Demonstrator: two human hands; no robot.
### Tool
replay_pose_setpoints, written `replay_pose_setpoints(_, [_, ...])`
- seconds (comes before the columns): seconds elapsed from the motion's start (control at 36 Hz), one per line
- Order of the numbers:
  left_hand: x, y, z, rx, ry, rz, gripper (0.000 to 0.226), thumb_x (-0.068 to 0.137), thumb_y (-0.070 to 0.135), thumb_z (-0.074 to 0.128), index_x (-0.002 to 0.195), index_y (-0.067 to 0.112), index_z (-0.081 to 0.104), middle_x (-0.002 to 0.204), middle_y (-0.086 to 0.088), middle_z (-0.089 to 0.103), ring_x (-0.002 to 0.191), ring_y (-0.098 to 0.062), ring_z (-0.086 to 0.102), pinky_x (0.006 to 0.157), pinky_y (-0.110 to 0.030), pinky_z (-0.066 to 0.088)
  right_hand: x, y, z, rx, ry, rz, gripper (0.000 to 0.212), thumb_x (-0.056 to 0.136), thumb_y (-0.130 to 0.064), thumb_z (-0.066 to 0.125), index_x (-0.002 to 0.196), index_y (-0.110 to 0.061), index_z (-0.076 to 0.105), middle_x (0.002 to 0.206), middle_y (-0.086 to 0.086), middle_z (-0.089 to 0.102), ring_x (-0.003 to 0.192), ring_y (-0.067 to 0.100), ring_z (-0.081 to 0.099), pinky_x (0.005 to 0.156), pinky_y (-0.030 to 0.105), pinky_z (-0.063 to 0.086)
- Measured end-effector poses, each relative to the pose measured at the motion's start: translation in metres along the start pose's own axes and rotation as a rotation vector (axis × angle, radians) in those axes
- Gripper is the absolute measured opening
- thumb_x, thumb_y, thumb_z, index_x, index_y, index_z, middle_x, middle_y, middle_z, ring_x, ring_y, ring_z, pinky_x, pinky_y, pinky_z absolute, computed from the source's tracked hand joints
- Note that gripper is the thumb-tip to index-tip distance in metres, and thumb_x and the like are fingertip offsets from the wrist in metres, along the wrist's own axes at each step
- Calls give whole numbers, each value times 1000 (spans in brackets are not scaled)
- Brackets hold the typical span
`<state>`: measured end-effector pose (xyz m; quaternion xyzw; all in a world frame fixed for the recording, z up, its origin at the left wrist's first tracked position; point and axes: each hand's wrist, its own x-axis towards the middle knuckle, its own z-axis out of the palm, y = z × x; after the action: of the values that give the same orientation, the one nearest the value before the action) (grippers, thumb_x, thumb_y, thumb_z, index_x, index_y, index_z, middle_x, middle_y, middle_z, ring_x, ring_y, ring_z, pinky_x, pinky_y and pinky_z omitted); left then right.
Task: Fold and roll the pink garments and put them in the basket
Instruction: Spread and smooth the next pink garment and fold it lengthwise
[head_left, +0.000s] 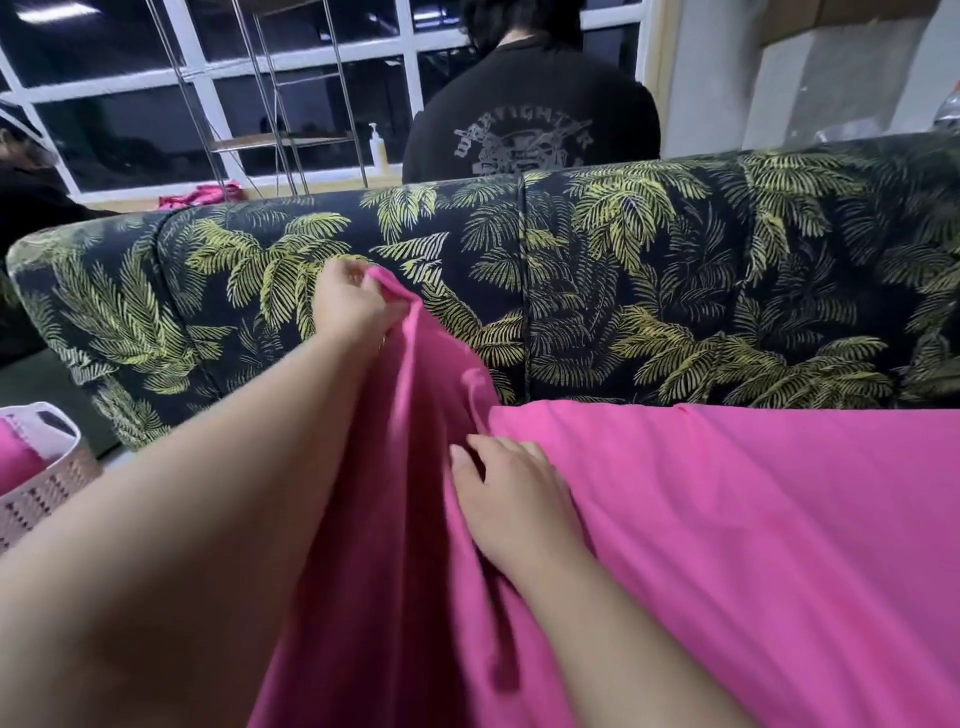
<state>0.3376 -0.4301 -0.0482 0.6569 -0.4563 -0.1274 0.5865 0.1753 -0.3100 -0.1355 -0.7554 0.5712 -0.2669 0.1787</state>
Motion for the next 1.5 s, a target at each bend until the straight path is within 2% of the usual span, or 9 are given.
replay_pose_setpoints(0.11, [8, -2, -17, 83, -3, 98, 10, 99, 13, 47, 92, 18, 51, 83, 4, 56, 68, -7, 52, 57, -10, 39, 0, 0, 0, 27, 22, 12, 36, 100, -39, 36, 124, -23, 57, 130, -3, 57, 120, 23, 43, 98, 32, 33])
replay_pose_setpoints(0.25, [11, -47, -40, 255, -93, -77, 36, 91, 13, 60, 125, 13, 52, 128, -12, 53, 83, -19, 58, 52, -24, 46, 0, 1, 2, 22, 22, 14, 33, 99, -38, 38, 121, -26, 59, 129, -6, 58, 119, 21, 43, 99, 32, 33])
replay_pose_setpoints(0.5, [-28, -77, -44, 496, -159, -290, 56, 90, 19, 55, 139, 3, 34, 134, -26, 47, 120, -41, 50, 103, -42, 41, 0, 2, 3, 52, 61, 9, 32, 97, -31, 42, 122, -22, 59, 128, -4, 59, 118, 20, 45, 101, 31, 34])
replay_pose_setpoints(0.78, [-104, -101, -95, 979, -526, 37, 69, 99, 50, 33, 154, 19, 5, 161, -1, 12, 148, -19, 10, 117, -34, 11, -5, 4, 0, -228, -16, 132, 47, 96, -39, 40, 140, -22, 43, 152, -3, 33, 143, 20, 21, 117, 48, 0])
replay_pose_setpoints(0.89, [-105, -91, -125, 1207, -578, 469, 59, 105, 41, 7, 124, 8, 52, 115, -6, 70, 97, -33, 69, 73, -42, 55, -7, 13, -7, -301, -57, 302, 62, 95, -52, 35, 149, -23, 26, 158, 6, 18, 146, 27, 7, 115, 53, -5])
replay_pose_setpoints(1.03, [-101, -85, -129, 1317, -834, 58, 64, 101, 51, 10, 154, 18, -1, 160, -4, -4, 148, -31, 2, 119, -46, 5, -11, 25, -23, -271, -69, 357, 64, 97, -52, 27, 151, -18, 25, 159, -1, 17, 147, 22, 7, 116, 52, 1])
replay_pose_setpoints(1.22, [-147, -23, -88, 1107, -827, -16, 33, 94, 30, 50, 117, 9, 62, 120, -11, 65, 108, -27, 62, 84, -32, 48, -19, 51, -83, -123, -260, 225, 43, 100, -42, 38, 131, -18, 56, 140, 6, 52, 129, 26, 47, 104, 32, 37])
replay_pose_setpoints(1.36, [-238, 2, -53, 927, -870, 34, 55, 95, 58, 35, 143, 31, 32, 154, -5, 26, 142, -33, 21, 113, -53, 21, -87, 102, -114, -346, -73, 247, 48, 97, -41, 44, 141, -20, 44, 149, 1, 42, 137, 23, 36, 111, 39, 32])
replay_pose_setpoints(1.5, [-284, 4, -56, 1008, -859, 134, 62, 93, 68, 22, 148, 49, 4, 162, 6, -5, 147, -33, -10, 109, -67, 1, -147, 132, -136, -404, -38, 431, 57, 98, -56, 24, 150, -34, 22, 159, -6, 19, 147, 22, 13, 116, 49, 13])
